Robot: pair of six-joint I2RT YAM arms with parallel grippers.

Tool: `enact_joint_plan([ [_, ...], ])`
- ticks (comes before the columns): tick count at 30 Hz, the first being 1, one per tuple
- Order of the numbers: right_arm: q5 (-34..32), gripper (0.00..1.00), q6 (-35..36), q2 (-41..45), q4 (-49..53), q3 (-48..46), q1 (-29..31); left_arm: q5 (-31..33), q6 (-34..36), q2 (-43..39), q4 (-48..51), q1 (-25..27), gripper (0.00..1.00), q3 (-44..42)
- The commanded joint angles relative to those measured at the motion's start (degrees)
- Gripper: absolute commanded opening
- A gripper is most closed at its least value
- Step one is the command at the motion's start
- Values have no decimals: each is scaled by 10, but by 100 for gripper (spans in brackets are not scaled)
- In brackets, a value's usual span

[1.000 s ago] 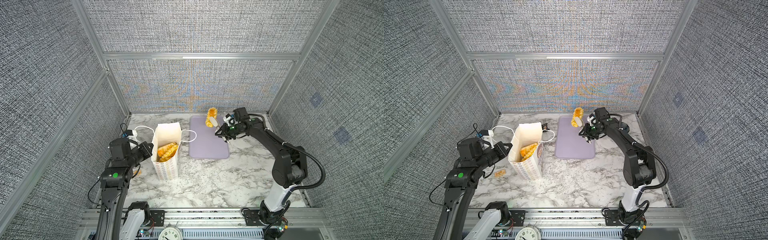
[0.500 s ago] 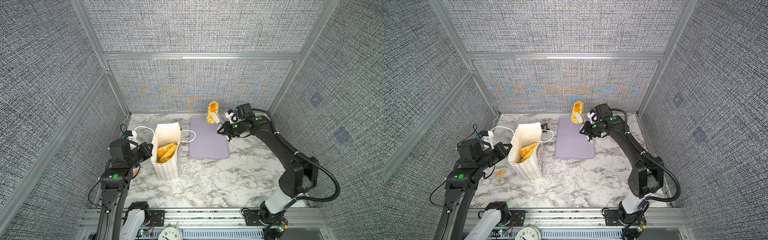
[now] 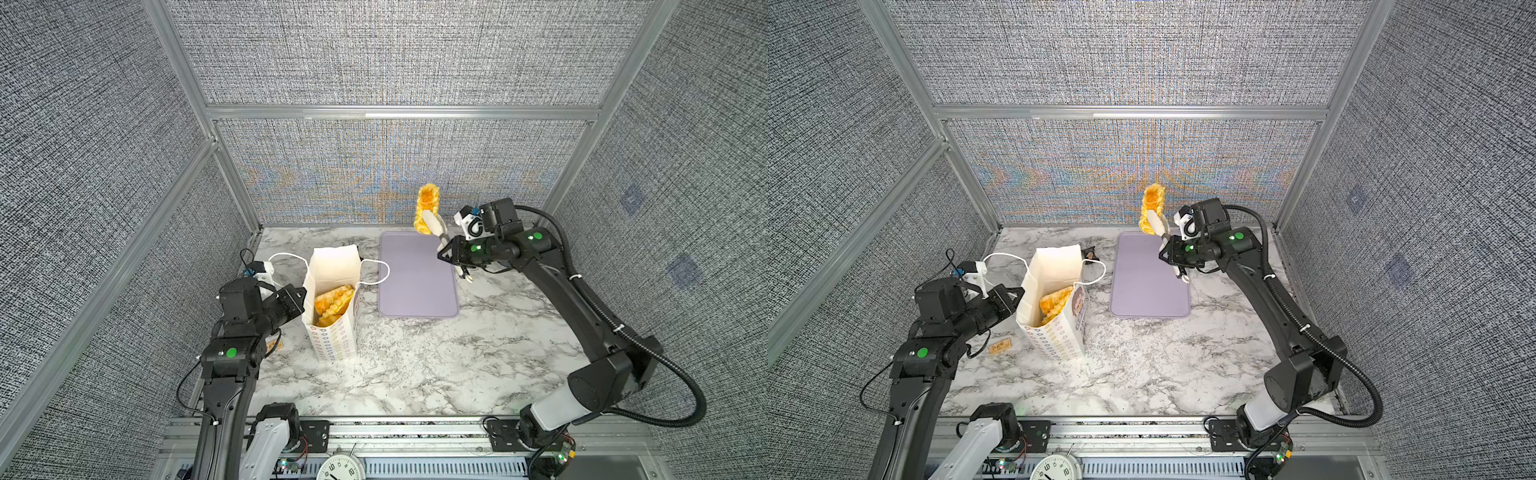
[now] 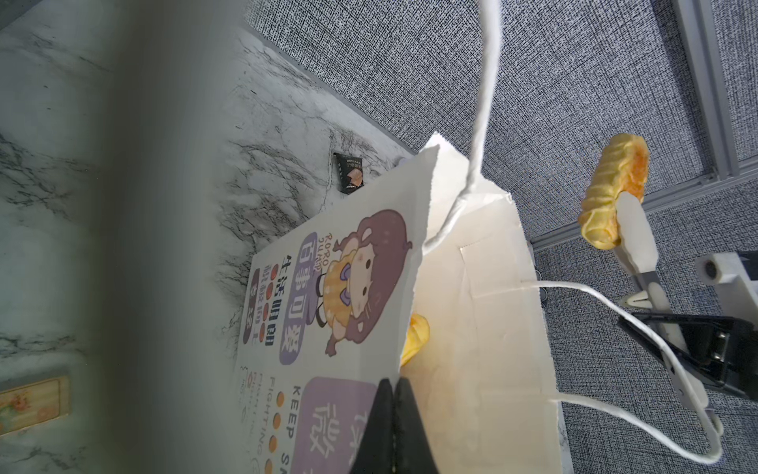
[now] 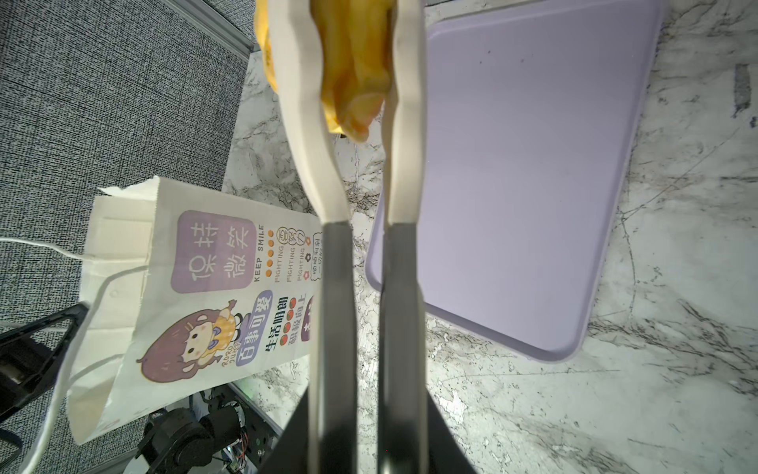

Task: Place the fake bread into the paper bag
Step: 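Lift the long bread with the tongs and swing it toward the bag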

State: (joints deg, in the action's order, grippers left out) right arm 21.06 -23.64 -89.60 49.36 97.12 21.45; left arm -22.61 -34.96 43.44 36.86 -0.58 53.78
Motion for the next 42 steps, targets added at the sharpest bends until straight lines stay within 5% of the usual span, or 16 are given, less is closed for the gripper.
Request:
enact_joint_plan([
  [1,-1,29,12,7,0,17,5,-4,-3,0,-19,-1,0,-2],
  [42,-8,30,-19,30,13,98,182,-5,-6,1,-23,-1,0,1],
])
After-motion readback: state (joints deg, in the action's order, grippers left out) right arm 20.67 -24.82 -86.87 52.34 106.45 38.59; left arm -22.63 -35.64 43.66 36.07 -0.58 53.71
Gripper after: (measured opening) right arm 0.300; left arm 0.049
